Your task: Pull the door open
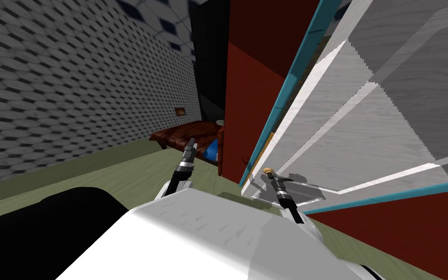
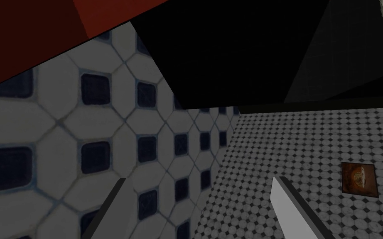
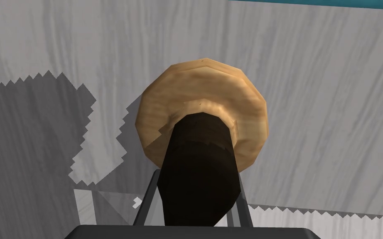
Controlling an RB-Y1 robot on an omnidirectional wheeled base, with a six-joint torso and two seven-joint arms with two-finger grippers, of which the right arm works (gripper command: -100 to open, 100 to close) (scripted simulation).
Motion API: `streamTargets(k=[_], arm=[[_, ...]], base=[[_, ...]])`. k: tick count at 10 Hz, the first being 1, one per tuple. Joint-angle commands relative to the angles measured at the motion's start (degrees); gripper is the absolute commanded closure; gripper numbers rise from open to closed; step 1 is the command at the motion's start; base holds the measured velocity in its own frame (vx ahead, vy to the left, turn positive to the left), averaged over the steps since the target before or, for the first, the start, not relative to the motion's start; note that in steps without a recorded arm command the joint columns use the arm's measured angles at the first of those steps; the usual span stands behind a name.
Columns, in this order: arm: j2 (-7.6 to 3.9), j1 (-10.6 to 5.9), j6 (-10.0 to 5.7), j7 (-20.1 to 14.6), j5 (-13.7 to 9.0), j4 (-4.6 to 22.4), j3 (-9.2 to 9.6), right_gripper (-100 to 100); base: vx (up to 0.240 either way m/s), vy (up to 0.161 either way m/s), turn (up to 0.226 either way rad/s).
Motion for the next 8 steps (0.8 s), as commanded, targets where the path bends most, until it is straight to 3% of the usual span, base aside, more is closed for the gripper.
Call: streamTargets(k=[1, 3, 4, 8], arm=[[-1.01, 0.21, -1.19, -1.26, 0.53, 0.19, 0.89, 100], [-1.76, 0.72, -2.05, -2.48, 1.11, -0.08, 1.92, 100], [-1.25, 0.77, -1.48, -2.1, 0.98, -0.38, 1.77, 100], [-3.62, 3.32, -5.72, -4.69, 1.69, -0.48, 3.64, 100]], base=[[-0.19, -0.058, 0.068], [-0.185, -0.075, 0.066], [-0.088, -0.031, 0.028], [-0.181, -0.069, 0.137]])
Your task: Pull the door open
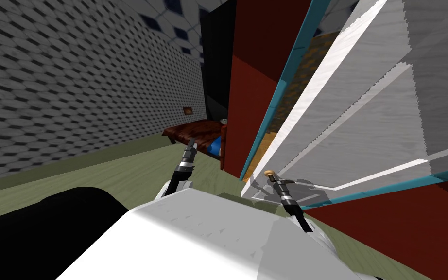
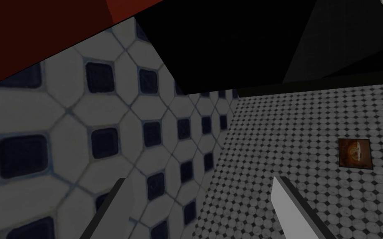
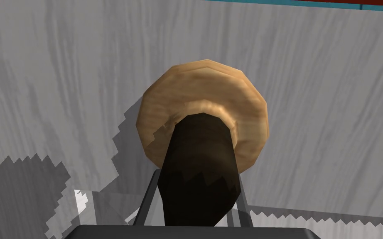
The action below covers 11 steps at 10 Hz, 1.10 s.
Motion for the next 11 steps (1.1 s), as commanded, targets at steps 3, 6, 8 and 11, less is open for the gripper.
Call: streamTargets(k=[3, 6, 8, 11], arm=[[-1.74, 2.18, -3.09, -1.64, 0.54, -0.43, 1.34, 100], [-2.28, 2.5, -4.92, -2.43, 0.8, 0.52, 2.02, 100], [-2.95, 3.22, -7.07, -3.1, 0.87, 1.44, 2.62, 100], [-3.93, 3.9, -9.67, -3.82, 0.87, 2.63, 3.21, 100]], base=[[-0.194, -0.089, 0.112], [-0.163, -0.075, 0.083], [-0.176, -0.081, 0.2], [-0.226, -0.106, 0.17]])
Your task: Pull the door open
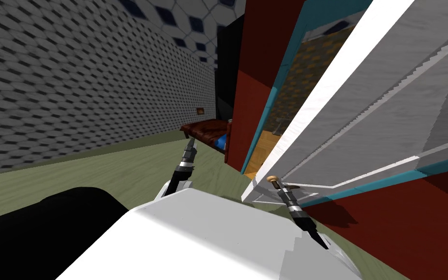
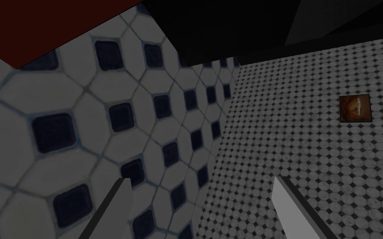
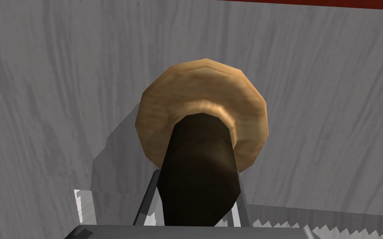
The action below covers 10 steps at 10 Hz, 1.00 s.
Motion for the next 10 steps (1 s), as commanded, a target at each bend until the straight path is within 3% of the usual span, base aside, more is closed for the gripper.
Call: streamTargets(k=[1, 5, 6, 10], arm=[[-0.48, 0.37, -1.63, -0.44, 0.09, 0.83, 0.46, 100], [-1.57, 1.13, -4.53, -1.25, 0.1, 2.15, 1.13, 100], [-1.18, 1.08, -4.03, -1.2, 0.19, 1.89, 1.21, 100], [-1.49, 1.28, -5.54, -1.46, 0.15, 2.97, 1.53, 100]], base=[[-0.199, -0.128, 0.172], [-0.204, -0.112, 0.154], [-0.075, -0.045, 0.032], [-0.194, -0.1, 0.19]])
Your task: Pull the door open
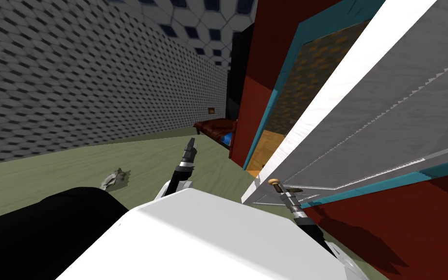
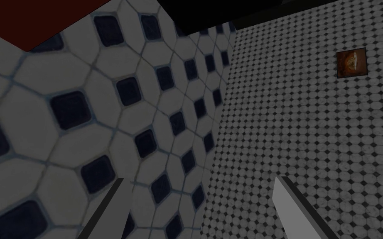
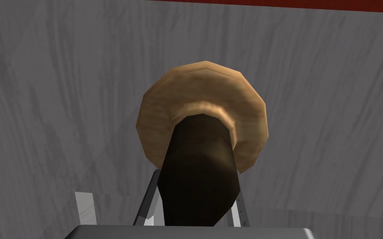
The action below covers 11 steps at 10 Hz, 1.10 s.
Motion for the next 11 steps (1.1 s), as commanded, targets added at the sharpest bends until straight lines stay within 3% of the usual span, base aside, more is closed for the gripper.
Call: streamTargets(k=[1, 9, 11], arm=[[-0.2, 0.13, -0.81, 0.02, -0.02, 0.74, 0.08, 100], [-0.86, 0.15, -3.14, -0.27, -0.18, 2.56, 0.4, 100], [-0.48, 0.2, -3.3, -0.4, -0.04, 2.71, 0.72, 100]], base=[[-0.213, -0.099, 0.165], [-0.187, -0.098, 0.147], [-0.102, -0.055, 0.088]])
